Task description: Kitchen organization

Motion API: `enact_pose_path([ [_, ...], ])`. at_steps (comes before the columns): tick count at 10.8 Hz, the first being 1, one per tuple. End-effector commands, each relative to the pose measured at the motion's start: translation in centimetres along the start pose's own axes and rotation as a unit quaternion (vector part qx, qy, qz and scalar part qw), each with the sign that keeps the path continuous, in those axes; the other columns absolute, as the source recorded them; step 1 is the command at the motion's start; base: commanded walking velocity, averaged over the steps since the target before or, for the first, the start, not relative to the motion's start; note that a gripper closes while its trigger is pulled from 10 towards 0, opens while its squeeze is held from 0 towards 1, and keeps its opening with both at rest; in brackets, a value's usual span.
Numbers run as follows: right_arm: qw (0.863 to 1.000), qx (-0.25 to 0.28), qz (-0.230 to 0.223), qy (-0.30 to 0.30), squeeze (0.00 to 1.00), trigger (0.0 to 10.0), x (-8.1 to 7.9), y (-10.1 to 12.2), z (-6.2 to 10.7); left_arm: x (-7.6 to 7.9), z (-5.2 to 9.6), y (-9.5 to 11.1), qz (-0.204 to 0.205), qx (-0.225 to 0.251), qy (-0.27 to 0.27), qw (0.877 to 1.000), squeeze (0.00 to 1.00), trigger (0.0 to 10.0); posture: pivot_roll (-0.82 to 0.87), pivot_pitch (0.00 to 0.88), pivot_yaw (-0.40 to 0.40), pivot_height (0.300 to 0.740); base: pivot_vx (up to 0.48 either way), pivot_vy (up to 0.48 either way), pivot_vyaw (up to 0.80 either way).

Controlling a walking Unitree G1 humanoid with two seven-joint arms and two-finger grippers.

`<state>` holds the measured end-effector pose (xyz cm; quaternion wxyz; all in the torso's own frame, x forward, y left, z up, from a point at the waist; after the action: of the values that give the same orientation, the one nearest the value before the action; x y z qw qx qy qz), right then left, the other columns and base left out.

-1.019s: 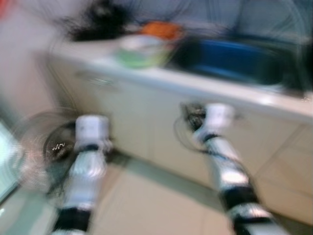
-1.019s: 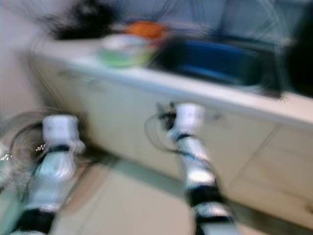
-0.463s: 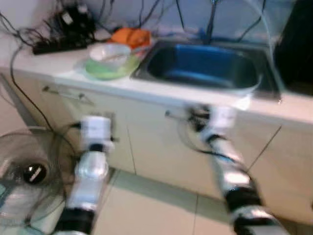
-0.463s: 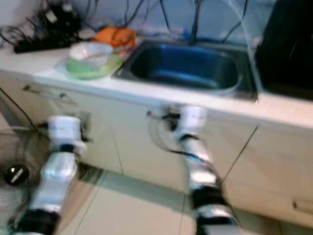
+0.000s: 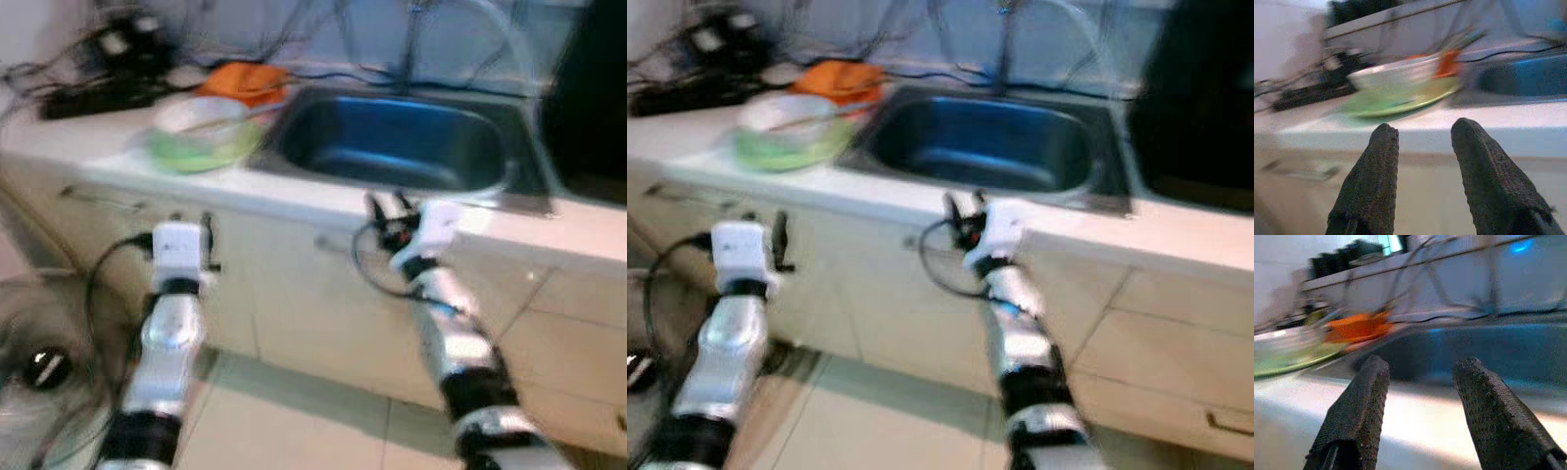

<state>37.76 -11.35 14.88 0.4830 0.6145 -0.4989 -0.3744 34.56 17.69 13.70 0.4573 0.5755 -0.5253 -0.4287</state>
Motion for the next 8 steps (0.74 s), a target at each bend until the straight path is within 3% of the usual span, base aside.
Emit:
enact_pose_path([
  [1, 0.999, 0.032, -0.005, 0.009, 0.00, 10.0, -0.8, 2.0, -1.0, -1.1, -0.8, 2.0, -0.010, 0.031, 0.015, 0.999, 0.00, 10.0, 0.14, 0.035, 0.020, 0.740, 0.364, 0.000, 0.00],
  [4, 0.999, 0.049, -0.004, 0.013, 0.00, 10.0, -1.1, 3.2, -1.5, -1.1, -1.1, 3.6, -0.016, 0.054, 0.016, 0.998, 0.00, 10.0, 0.15, 0.034, 0.018, 0.740, 0.365, 0.000, 0.00],
  [8, 0.999, 0.044, -0.005, 0.016, 0.00, 10.0, -1.2, 3.3, -1.5, -1.7, -0.9, 3.9, -0.020, 0.053, 0.024, 0.998, 0.00, 10.0, 0.15, 0.036, 0.016, 0.740, 0.367, 0.000, 0.00],
])
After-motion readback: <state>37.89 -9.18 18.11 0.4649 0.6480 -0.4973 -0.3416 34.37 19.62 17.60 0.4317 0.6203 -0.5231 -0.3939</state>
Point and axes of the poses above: a point about 5 cm out from each wrist's last joint towards the gripper, its own z axis pointing back from the gripper into the wrist, its own y axis along the axis of the wrist's last joint, x = y × z, the point moved 3 cm from there along -z, pointing out of the wrist towards the gripper, and after that the axes turned 9 degrees about z, right-handed, at the moved point
